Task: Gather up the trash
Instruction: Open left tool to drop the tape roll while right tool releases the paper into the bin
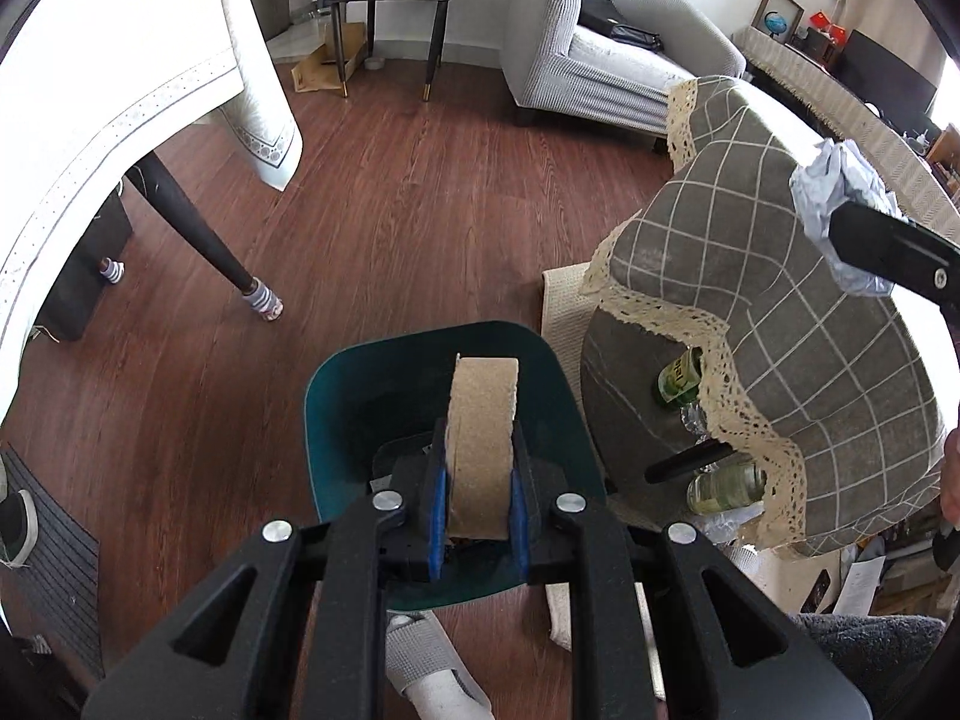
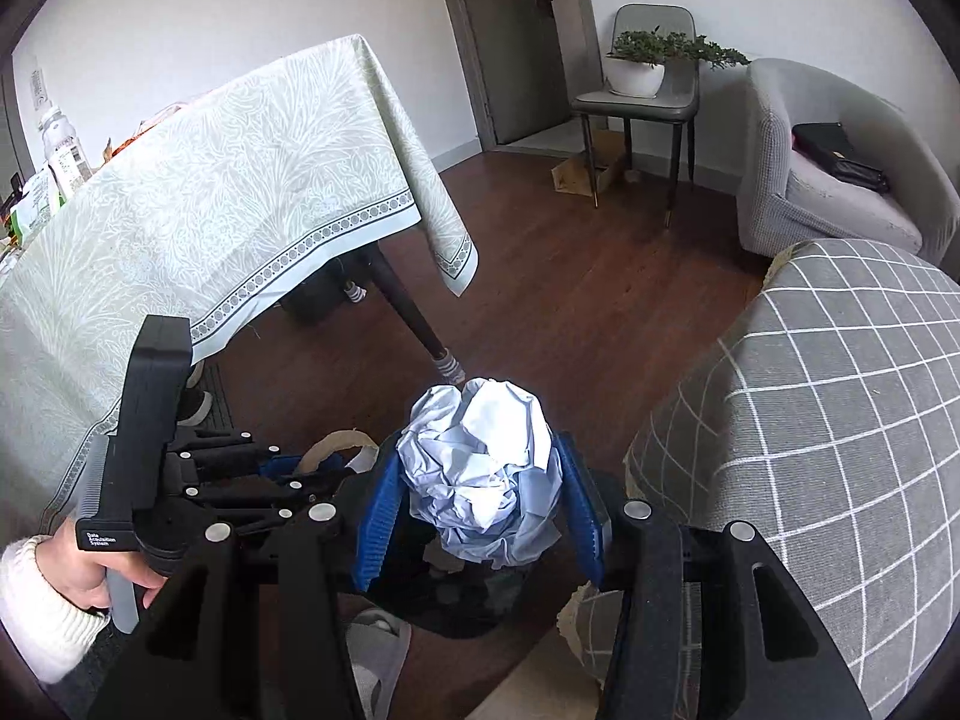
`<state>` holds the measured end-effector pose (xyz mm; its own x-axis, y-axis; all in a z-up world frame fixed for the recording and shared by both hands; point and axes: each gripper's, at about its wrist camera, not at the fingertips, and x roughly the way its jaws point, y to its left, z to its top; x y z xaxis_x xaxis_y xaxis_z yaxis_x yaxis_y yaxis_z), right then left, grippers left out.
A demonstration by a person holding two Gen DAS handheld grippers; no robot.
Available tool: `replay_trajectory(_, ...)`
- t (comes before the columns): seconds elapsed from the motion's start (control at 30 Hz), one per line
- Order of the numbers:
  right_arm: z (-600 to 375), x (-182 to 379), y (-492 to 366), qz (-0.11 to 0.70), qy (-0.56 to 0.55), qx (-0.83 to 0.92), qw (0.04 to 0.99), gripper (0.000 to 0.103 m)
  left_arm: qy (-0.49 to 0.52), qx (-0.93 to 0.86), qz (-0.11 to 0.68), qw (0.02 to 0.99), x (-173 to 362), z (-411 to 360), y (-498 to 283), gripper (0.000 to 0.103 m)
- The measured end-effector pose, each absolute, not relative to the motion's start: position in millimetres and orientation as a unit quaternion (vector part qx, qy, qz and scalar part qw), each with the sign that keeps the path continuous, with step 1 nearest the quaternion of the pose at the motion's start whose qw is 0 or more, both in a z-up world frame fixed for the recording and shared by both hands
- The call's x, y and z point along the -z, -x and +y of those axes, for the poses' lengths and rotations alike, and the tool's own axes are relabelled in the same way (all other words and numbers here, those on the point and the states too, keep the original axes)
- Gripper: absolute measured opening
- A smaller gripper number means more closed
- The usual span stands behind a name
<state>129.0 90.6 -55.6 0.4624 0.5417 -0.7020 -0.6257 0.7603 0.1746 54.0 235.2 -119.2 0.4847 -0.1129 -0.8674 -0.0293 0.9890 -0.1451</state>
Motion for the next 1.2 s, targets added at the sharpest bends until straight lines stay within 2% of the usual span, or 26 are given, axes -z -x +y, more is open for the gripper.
replay_trajectory(0.3, 120.1, 66.0, -134.4, 0.399, 0.059, -0.355, 0.843, 0.05, 0.079, 0.016, 0.548, 0.833, 145.2, 260.1, -48.4, 0.021)
replay_trajectory(0.4, 128.7, 70.0, -137.0, 0.404, 0.058, -0.359, 0.84, 0.05, 0.081, 0.015, 0.549, 0.832, 148.1, 263.7, -46.6, 0.037)
replay_trajectory(0.5, 135.8, 73.8, -140.2, 0.409, 0.057, -0.36, 0.837, 0.05, 0.083, 0.013, 0.543, 0.835, 147.5, 270.3, -43.1, 0.045)
replay_trajectory(0.8, 151.1, 90.3, -148.0, 0.43, 0.066, -0.355, 0.828, 0.05, 0.102, 0.011, 0.503, 0.858, 125.1, 283.8, -37.4, 0.057)
replay_trajectory(0.93, 158.0, 104.2, -151.3, 0.447, 0.074, -0.347, 0.822, 0.05, 0.106, 0.004, 0.481, 0.87, 110.3, 286.8, -36.7, 0.06)
replay_trajectory(1.2, 169.0, 136.9, -152.3, 0.488, 0.096, -0.333, 0.801, 0.051, 0.112, 0.001, 0.437, 0.893, 76.7, 291.2, -33.2, 0.06)
